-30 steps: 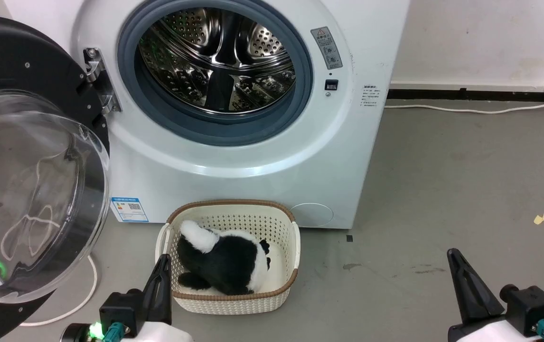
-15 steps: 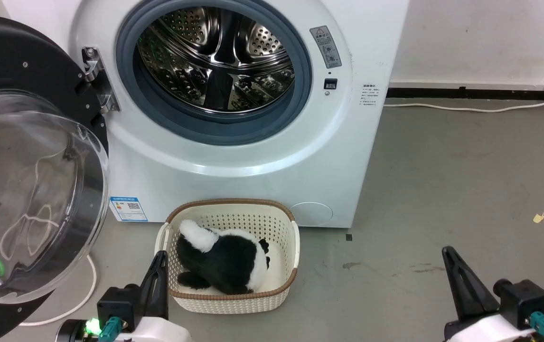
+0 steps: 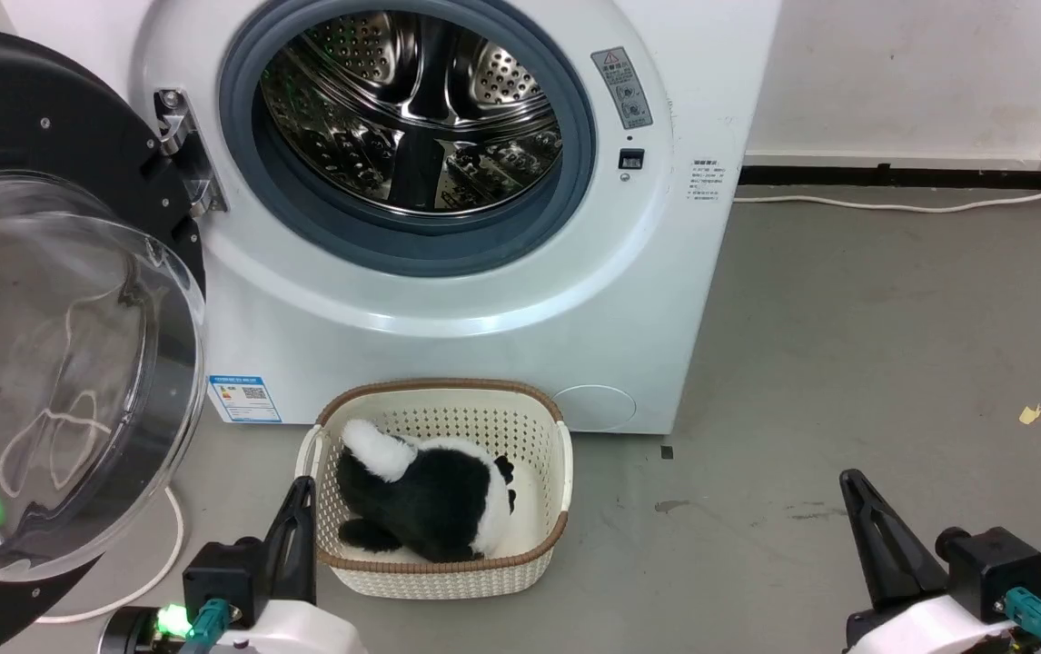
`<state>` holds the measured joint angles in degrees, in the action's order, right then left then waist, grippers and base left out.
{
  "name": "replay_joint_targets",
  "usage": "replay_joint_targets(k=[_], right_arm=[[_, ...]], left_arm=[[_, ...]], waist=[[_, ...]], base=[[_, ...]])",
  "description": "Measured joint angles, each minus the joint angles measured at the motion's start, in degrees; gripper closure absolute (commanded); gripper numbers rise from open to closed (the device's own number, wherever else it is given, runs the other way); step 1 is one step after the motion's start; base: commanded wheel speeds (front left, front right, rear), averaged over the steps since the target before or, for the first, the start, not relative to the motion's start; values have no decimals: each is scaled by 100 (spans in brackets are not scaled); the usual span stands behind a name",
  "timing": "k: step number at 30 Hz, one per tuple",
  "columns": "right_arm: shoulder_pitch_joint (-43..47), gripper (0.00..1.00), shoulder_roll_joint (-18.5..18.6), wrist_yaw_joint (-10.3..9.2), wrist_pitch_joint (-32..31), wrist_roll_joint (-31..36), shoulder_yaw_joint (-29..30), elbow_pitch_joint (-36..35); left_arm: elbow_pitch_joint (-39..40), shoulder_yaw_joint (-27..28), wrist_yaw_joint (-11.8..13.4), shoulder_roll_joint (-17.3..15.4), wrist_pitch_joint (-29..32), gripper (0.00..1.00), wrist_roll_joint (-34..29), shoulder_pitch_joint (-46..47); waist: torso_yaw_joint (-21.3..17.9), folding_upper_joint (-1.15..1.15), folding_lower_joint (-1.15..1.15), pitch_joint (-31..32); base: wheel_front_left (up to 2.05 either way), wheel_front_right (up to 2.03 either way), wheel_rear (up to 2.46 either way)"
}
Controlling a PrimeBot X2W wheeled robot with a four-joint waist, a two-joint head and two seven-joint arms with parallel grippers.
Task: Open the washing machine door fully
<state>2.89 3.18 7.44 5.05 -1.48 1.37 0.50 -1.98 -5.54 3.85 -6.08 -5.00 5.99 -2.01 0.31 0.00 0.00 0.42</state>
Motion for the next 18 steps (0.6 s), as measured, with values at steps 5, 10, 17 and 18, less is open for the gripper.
replay_joint_targets(k=[5,10,17,18], right_arm=[[-6,100,0,0,-49,1,-14,-1],[-56,100,0,0,-116,18,-24,-3],[-106,100,0,0,-197,45,-47,-10],[-107,100,0,0,-210,45,-49,-10]], left_arm=[[12,76,-38,20,52,100,-66,21],[37,121,-100,67,113,100,-133,63],[65,221,-152,138,202,100,-209,81],[69,241,-154,145,204,100,-234,85]], waist=[[-4,0,0,-5],[-8,0,0,-10],[-13,0,0,-17],[-14,0,0,-18]], base=[[0,0,0],[0,0,0],[0,0,0],[0,0,0]])
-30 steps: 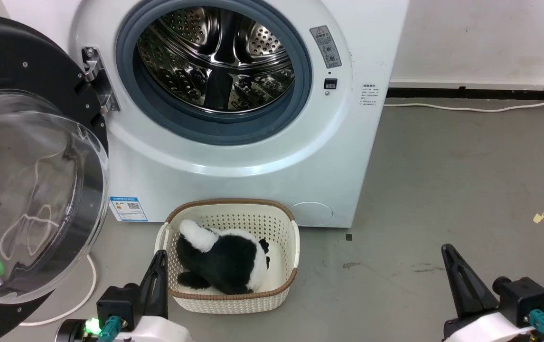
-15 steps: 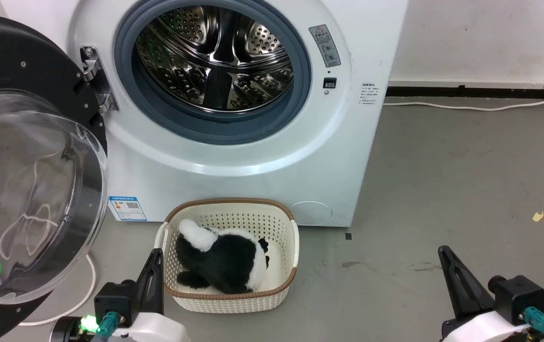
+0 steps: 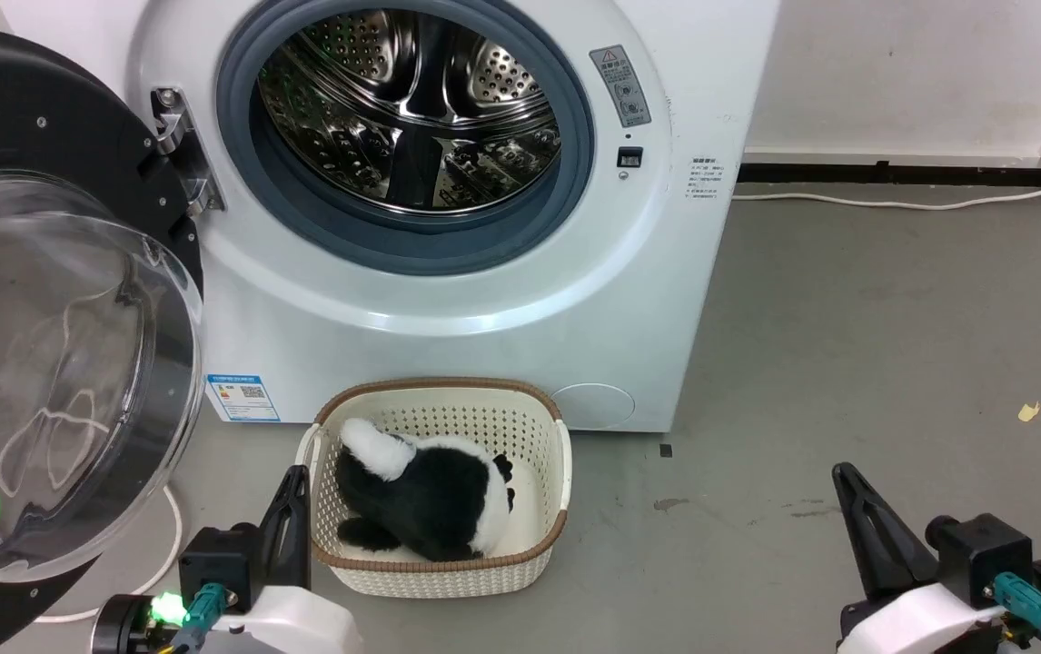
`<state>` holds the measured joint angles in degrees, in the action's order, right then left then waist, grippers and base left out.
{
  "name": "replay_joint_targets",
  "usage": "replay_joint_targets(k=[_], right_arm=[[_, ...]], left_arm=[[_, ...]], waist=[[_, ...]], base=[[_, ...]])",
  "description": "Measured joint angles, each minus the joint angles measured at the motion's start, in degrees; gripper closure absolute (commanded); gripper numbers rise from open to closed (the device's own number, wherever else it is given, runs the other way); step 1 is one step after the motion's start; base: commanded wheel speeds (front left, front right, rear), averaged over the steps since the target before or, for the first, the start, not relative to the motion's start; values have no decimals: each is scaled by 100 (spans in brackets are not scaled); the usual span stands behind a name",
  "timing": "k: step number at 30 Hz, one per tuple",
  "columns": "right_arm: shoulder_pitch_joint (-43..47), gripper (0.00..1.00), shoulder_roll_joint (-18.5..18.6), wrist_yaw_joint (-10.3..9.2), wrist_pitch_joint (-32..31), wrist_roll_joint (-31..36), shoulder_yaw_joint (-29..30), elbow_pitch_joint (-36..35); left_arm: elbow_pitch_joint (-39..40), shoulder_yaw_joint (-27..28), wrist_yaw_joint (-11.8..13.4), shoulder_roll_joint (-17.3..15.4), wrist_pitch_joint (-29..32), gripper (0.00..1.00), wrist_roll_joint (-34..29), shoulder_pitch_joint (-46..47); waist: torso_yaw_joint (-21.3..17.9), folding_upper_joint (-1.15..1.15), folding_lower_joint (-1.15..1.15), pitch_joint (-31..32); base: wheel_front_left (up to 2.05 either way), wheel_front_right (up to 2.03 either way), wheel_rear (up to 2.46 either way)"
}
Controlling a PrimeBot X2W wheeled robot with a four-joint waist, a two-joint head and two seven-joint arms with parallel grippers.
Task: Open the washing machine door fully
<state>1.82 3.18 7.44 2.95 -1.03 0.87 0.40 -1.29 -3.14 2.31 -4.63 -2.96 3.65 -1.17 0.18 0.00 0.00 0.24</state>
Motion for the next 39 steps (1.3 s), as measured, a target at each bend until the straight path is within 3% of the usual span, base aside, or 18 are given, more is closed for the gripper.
replay_joint_targets(k=[21,39], right_arm=[[-110,100,-1,0,-260,58,-70,-19],[-113,100,-1,0,-288,59,-90,-20]], left_arm=[[92,248,-199,156,253,100,-279,26],[108,312,-207,177,294,100,-314,29]], waist=[[-16,0,0,-22],[-18,0,0,-24]], base=[[0,0,0],[0,0,0]])
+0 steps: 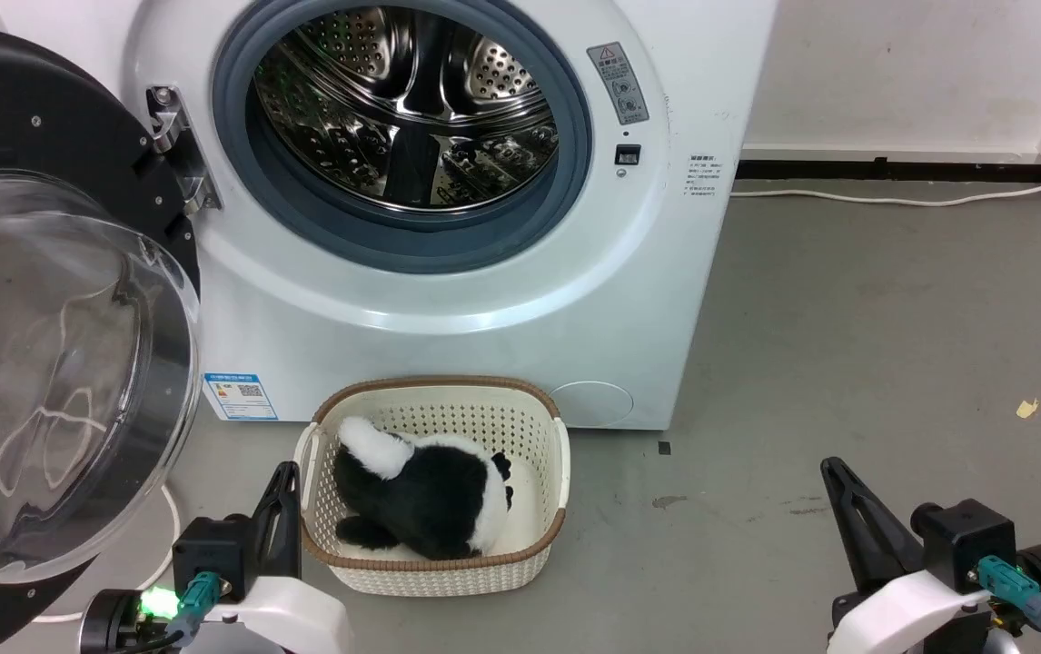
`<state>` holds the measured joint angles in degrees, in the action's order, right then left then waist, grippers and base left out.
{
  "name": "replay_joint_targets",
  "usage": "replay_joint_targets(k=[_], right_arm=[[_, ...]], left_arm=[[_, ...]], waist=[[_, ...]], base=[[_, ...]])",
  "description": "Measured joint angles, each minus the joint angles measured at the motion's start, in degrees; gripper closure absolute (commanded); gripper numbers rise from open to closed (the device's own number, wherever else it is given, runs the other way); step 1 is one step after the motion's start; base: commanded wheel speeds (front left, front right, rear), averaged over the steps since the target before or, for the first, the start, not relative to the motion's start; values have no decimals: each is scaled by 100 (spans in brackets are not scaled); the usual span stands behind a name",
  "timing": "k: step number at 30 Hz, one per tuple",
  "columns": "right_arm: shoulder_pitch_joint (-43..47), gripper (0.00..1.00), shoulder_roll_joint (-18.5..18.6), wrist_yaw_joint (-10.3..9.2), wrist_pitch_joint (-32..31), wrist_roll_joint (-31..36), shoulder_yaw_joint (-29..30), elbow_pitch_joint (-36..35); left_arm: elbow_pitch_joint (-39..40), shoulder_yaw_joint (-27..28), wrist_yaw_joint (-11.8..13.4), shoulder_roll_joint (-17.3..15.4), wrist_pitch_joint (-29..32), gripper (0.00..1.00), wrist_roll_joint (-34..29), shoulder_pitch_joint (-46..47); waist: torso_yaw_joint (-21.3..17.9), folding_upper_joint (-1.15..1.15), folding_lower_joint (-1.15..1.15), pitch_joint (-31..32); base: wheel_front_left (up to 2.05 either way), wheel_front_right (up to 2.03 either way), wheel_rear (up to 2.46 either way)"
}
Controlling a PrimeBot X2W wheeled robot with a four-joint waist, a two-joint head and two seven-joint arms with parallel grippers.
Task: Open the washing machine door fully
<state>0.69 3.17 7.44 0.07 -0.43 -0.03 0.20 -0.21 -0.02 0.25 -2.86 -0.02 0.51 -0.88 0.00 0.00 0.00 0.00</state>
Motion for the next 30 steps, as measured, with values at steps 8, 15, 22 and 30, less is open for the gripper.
replay_joint_targets(k=[8,15,22,30], right_arm=[[-1,100,0,0,0,0,-2,0],[-1,100,0,0,0,0,-3,0],[-1,100,0,0,-3,0,-3,0],[-1,100,0,0,-3,0,-3,0]], left_arm=[[0,4,-1,0,0,100,0,0],[0,4,-1,0,0,100,0,1],[0,4,0,0,0,100,0,1],[0,3,-1,0,0,100,0,1]], waist=[[0,0,0,0],[0,0,0,0],[0,0,0,0],[0,0,1,0]], base=[[0,0,0],[0,0,0],[0,0,0],[0,0,0]])
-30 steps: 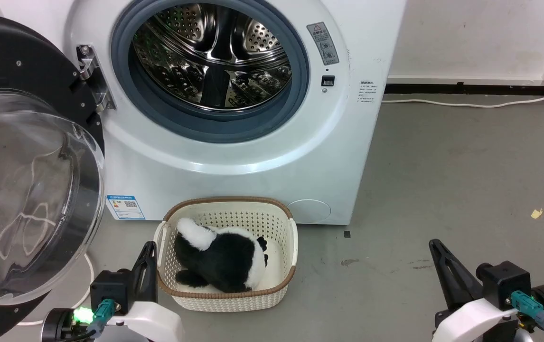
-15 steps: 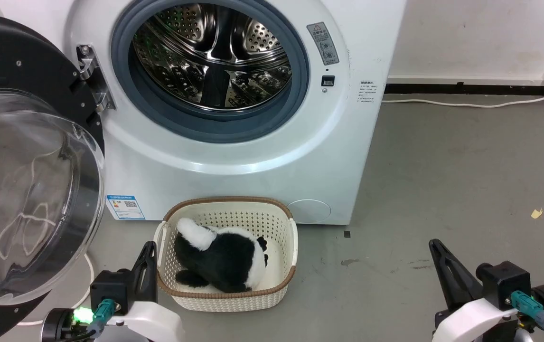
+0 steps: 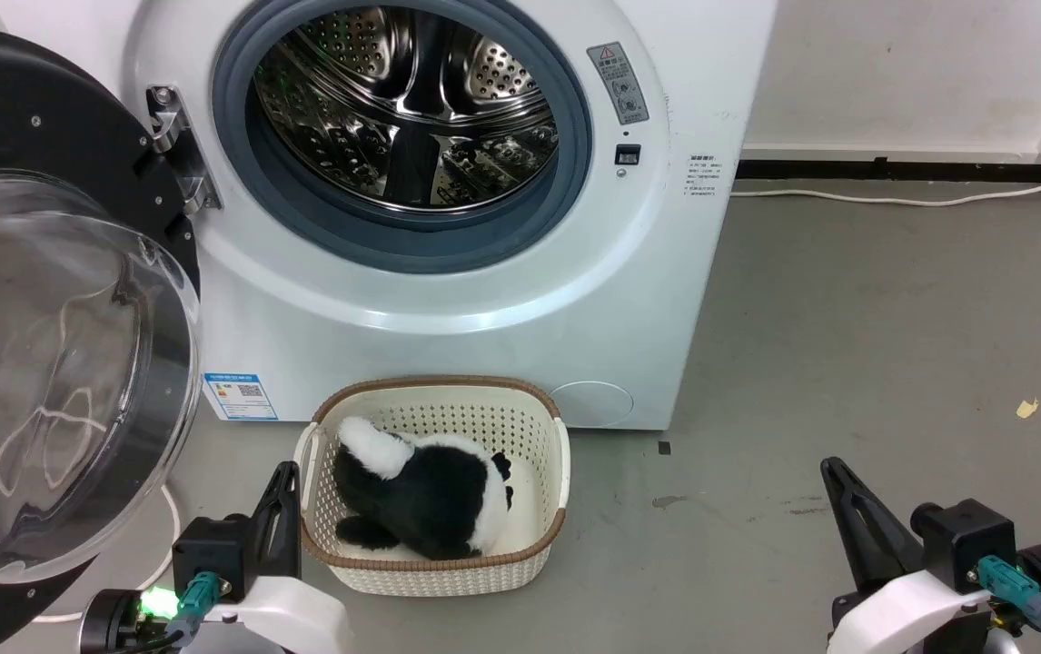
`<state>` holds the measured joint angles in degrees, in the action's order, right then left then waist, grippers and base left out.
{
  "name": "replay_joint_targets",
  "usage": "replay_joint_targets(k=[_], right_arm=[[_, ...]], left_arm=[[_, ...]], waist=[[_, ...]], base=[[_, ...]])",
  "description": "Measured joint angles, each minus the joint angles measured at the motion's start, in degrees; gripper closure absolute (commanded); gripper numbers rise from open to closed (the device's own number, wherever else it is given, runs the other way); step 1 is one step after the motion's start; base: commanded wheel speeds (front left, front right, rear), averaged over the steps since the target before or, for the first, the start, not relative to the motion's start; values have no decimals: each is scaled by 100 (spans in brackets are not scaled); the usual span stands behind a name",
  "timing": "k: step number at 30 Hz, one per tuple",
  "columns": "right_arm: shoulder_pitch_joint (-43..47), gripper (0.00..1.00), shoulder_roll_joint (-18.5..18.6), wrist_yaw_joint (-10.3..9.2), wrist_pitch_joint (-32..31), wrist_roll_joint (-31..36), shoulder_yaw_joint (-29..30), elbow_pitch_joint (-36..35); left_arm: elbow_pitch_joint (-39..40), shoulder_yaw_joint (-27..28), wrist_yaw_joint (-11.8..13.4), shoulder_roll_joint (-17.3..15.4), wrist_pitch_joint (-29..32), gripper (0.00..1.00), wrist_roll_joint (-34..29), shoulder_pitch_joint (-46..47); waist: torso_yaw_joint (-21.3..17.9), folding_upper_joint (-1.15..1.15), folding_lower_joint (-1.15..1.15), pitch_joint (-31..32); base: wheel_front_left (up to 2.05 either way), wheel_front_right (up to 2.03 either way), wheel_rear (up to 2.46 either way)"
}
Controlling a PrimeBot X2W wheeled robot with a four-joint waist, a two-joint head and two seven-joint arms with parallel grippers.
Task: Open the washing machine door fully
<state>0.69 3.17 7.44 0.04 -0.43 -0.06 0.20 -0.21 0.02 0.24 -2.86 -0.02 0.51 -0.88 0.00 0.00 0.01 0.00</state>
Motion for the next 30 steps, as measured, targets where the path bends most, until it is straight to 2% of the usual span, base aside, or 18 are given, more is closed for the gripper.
replay_joint_targets(k=[30], right_arm=[[0,100,-1,0,0,0,1,0]], left_arm=[[0,0,0,1,0,100,0,0]], waist=[[0,0,-1,0]], base=[[0,0,0]])
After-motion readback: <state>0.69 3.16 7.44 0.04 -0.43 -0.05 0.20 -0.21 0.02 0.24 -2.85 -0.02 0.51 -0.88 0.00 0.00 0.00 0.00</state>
